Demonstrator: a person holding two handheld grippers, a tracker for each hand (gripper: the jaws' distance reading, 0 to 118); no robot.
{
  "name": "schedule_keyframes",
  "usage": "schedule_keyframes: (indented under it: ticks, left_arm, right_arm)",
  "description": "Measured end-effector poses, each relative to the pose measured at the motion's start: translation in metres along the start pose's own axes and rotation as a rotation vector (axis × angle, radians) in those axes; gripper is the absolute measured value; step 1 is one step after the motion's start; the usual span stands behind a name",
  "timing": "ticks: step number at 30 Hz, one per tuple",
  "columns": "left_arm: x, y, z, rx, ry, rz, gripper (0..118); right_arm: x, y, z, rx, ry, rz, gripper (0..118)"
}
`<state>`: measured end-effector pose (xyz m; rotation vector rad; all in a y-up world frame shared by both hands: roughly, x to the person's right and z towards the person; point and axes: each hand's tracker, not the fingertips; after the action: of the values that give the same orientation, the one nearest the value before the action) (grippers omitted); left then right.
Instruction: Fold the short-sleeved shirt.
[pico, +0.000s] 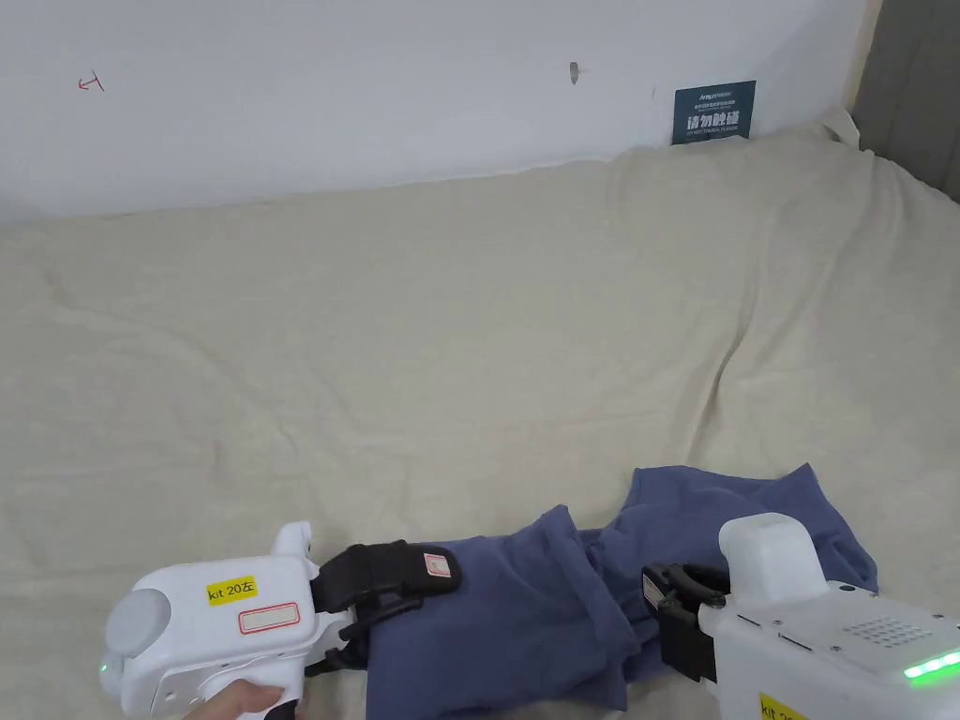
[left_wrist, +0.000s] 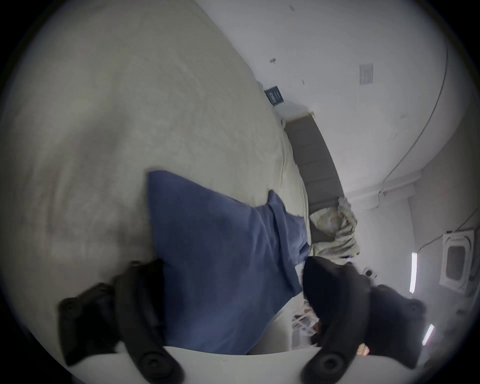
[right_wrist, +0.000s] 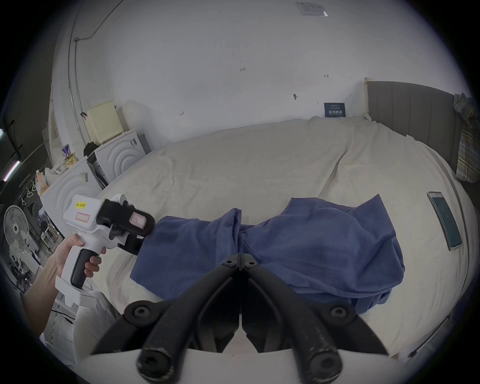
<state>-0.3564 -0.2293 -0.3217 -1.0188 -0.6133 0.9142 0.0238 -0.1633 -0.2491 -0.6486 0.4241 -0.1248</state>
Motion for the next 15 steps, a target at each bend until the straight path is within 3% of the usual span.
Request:
schedule_keyframes:
  ticks: [1, 2, 3, 5, 9, 15]
  left_arm:
    - [0.003, 0.000, -0.002, -0.010, 0.047, -0.031, 82]
    - [0.005, -0.001, -0.004, -0.011, 0.137, -0.061, 39]
    - [0.005, -0.002, -0.008, -0.013, 0.226, -0.092, 14]
    - [0.004, -0.004, -0.005, -0.010, 0.145, -0.048, 14]
    - [0.014, 0.000, 0.003, -0.030, 0.196, -0.121, 14]
    - [0.012, 0.004, 0.040, 0.002, 0.150, -0.126, 13]
  right_arm:
    - [0.000, 0.001, -0.001, -0.001, -0.002, -0.001, 0]
    - [0.001, 0.001, -0.001, -0.002, -0.004, -0.001, 0]
    - [0.001, 0.002, -0.002, -0.003, -0.005, -0.001, 0]
    - [0.002, 0.004, -0.003, -0.005, -0.005, -0.001, 0]
    - [0.001, 0.006, -0.004, -0.007, -0.007, 0.006, 0]
    - [-0.002, 0.008, -0.001, 0.002, -0.004, -0.001, 0]
